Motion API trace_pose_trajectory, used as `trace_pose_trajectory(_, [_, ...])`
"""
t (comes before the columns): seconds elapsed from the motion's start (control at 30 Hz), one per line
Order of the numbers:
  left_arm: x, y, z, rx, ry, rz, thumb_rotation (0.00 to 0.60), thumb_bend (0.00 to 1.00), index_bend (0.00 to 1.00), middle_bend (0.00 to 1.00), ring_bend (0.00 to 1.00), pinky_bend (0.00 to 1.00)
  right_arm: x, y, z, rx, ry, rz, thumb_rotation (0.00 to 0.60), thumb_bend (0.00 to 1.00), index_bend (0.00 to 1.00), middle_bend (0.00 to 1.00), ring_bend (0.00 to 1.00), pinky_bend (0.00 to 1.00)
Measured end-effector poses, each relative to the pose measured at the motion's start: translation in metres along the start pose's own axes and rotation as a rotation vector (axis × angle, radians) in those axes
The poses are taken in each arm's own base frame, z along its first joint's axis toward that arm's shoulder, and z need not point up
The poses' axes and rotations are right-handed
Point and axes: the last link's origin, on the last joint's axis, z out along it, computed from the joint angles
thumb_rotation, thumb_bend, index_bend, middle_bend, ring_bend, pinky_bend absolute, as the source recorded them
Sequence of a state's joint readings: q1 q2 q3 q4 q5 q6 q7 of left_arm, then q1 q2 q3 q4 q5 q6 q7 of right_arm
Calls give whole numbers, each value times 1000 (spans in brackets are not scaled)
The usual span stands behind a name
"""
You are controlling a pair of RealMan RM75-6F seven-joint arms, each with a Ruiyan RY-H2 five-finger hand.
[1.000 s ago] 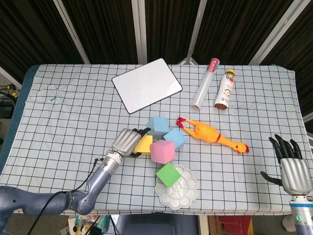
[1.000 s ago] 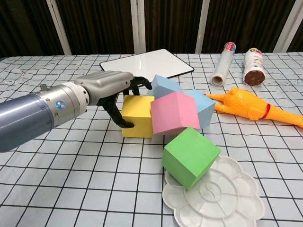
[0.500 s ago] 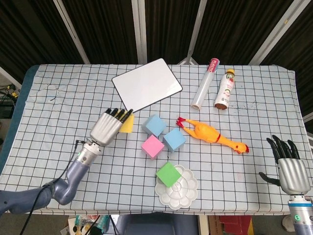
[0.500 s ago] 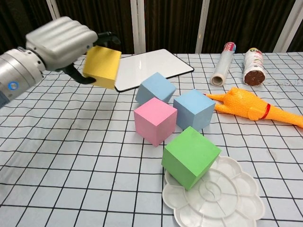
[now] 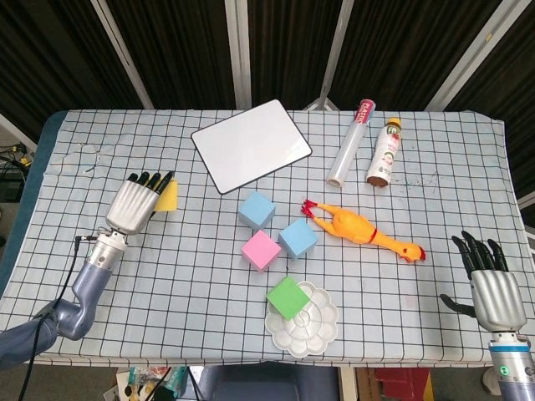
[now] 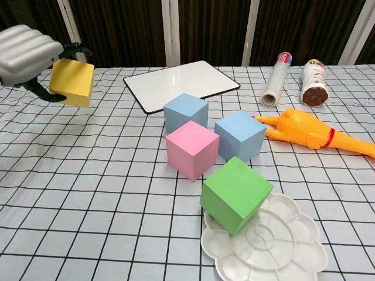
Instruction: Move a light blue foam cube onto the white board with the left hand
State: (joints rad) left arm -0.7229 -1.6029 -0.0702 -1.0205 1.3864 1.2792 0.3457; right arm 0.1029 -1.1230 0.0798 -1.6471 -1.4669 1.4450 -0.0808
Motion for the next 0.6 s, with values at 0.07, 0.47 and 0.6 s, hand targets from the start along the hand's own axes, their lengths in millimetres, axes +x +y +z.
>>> trace_pose_trajectory(0.07, [-3,2,1,10,-30,-85,600,440,174,399,419,524,0,0,0,0,1,-1,600,26,114,66,129,37])
trace_pose_trajectory(0.47, [-15,37,0,65,-384,-534,600,260,45,57,11,176,0,1,1,2,-5,9,600,27,114,67,129,37])
trace_pose_trajectory(0.6, [-5,35,1,79,-457,-518,600,125,13,1,0,77,1,2,1,-1,-1,12,600,26,114,67,128,36])
